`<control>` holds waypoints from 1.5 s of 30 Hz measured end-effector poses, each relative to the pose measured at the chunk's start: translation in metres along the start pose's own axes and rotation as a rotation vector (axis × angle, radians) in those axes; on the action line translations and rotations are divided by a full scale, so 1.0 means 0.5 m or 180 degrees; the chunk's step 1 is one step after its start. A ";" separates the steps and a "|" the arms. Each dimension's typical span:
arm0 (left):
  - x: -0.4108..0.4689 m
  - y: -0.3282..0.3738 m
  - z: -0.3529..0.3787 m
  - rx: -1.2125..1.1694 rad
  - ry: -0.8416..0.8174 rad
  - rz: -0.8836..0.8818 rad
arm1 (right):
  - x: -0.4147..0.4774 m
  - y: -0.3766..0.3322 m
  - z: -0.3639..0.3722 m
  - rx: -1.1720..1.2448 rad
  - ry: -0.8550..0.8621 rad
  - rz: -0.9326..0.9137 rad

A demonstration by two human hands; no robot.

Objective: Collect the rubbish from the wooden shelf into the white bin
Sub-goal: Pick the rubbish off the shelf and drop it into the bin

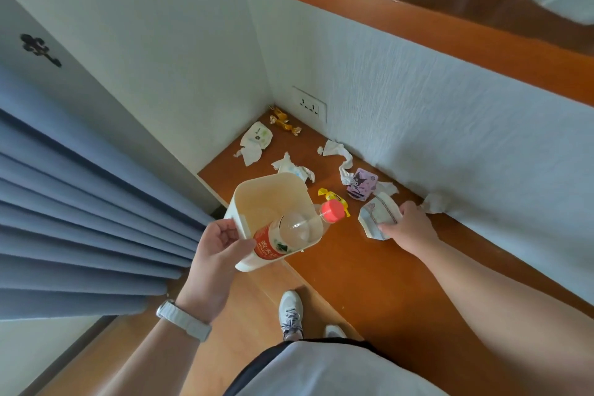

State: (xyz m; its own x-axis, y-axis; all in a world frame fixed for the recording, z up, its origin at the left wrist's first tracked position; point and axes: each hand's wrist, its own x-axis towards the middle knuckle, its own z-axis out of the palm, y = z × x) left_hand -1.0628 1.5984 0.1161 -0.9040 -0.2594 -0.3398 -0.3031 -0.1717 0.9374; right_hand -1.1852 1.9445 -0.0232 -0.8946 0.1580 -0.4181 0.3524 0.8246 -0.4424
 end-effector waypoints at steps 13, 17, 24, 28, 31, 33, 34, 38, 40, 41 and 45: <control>0.031 0.007 0.011 0.0088 -0.0214 -0.0089 | -0.070 -0.082 -0.119 0.1280 0.0397 -0.0751; 0.034 0.015 0.024 0.0065 -0.0374 -0.0108 | -0.128 -0.171 -0.213 0.1805 0.0312 -0.1347; 0.026 0.030 0.041 0.0056 -0.0638 -0.0098 | -0.197 -0.285 -0.260 0.1750 -0.0543 -0.2298; 0.016 0.031 0.038 0.0050 -0.0645 -0.0124 | -0.186 -0.319 -0.224 0.1221 -0.0747 -0.2438; 0.009 0.027 0.029 0.0058 -0.0613 -0.0138 | -0.176 -0.335 -0.194 0.0924 -0.0906 -0.2549; 0.005 0.025 0.023 0.0049 -0.0556 -0.0136 | -0.172 -0.340 -0.184 0.0834 -0.0916 -0.2639; 0.004 0.023 0.020 0.0043 -0.0524 -0.0135 | -0.169 -0.339 -0.183 0.0861 -0.0927 -0.2651; 0.004 0.012 0.007 -0.0083 -0.0411 -0.0141 | -0.149 -0.308 -0.185 0.1010 -0.0907 -0.2399; 0.005 0.007 0.003 -0.0094 -0.0387 -0.0171 | -0.123 -0.270 -0.179 0.0962 -0.0770 -0.2095; 0.006 0.004 0.003 -0.0071 -0.0375 -0.0187 | -0.107 -0.245 -0.173 0.0885 -0.0662 -0.1897; 0.014 -0.004 0.007 0.0034 -0.0338 -0.0226 | -0.036 -0.119 -0.133 0.0051 -0.0071 -0.1143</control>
State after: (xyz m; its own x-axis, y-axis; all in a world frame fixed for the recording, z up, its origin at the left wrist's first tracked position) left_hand -1.0697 1.6004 0.1123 -0.9068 -0.1448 -0.3960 -0.3703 -0.1758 0.9122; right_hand -1.2086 1.9287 0.0634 -0.9560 -0.1524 -0.2507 0.0211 0.8167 -0.5767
